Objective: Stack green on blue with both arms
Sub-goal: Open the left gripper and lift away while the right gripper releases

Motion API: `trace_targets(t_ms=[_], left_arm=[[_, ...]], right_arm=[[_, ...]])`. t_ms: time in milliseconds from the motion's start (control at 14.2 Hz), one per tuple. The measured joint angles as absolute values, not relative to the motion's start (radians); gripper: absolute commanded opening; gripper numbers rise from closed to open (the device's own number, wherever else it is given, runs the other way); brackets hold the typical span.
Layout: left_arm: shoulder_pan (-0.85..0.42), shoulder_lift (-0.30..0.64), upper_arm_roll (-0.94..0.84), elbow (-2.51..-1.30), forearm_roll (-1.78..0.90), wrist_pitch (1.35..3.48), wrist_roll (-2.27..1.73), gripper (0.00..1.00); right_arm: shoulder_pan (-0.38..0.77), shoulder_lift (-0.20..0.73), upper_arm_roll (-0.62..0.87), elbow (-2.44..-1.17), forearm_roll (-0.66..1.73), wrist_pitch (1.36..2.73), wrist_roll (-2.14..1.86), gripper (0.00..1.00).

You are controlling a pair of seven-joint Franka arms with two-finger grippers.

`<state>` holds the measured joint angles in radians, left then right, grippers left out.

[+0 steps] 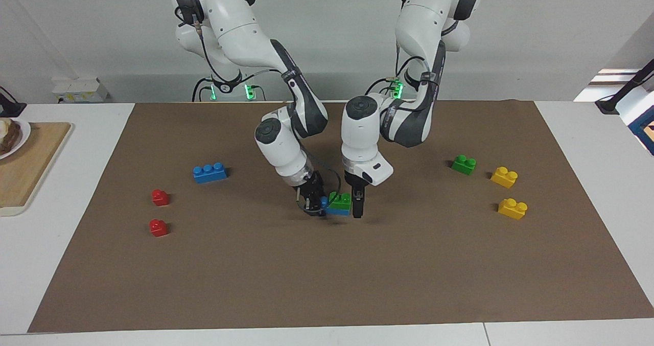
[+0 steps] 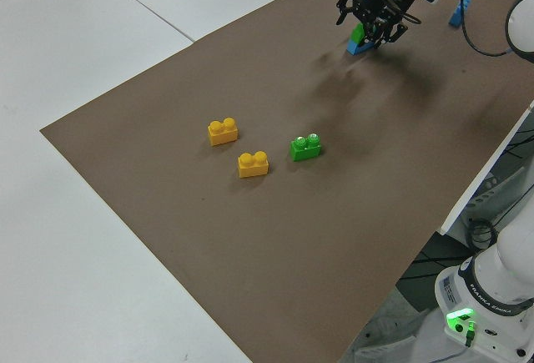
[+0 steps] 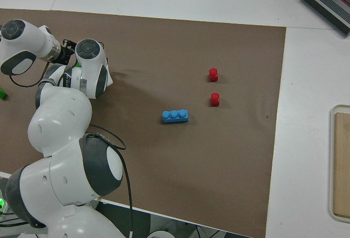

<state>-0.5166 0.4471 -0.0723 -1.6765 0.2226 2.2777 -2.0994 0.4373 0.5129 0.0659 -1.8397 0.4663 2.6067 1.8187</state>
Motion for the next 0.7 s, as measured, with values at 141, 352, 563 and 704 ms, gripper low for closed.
trace_targets(t_ms=[141,352,563,704], left_arm=[[-0.493,0.408,-0.072,-1.682,0.223,2.255,-2.061,1.00],[-0.450,0.356,-0.072,-1.695,0.223,2.219,-2.003,1.00],[-0.398,0.332,-0.072,-1.702,0.223,2.196,-1.926,1.00],[-0.366,0.329,-0.071,-1.707,0.223,2.184,-1.843,1.00]], right_arm=[[0.436,0.513,0.064,-1.845,0.466,2.607,1.817,0.94],[0.426,0.514,0.060,-1.846,0.466,2.605,1.815,0.95],[0.382,0.513,0.056,-1.841,0.466,2.568,1.752,0.95],[0.327,0.511,0.055,-1.833,0.466,2.518,1.673,0.96]])
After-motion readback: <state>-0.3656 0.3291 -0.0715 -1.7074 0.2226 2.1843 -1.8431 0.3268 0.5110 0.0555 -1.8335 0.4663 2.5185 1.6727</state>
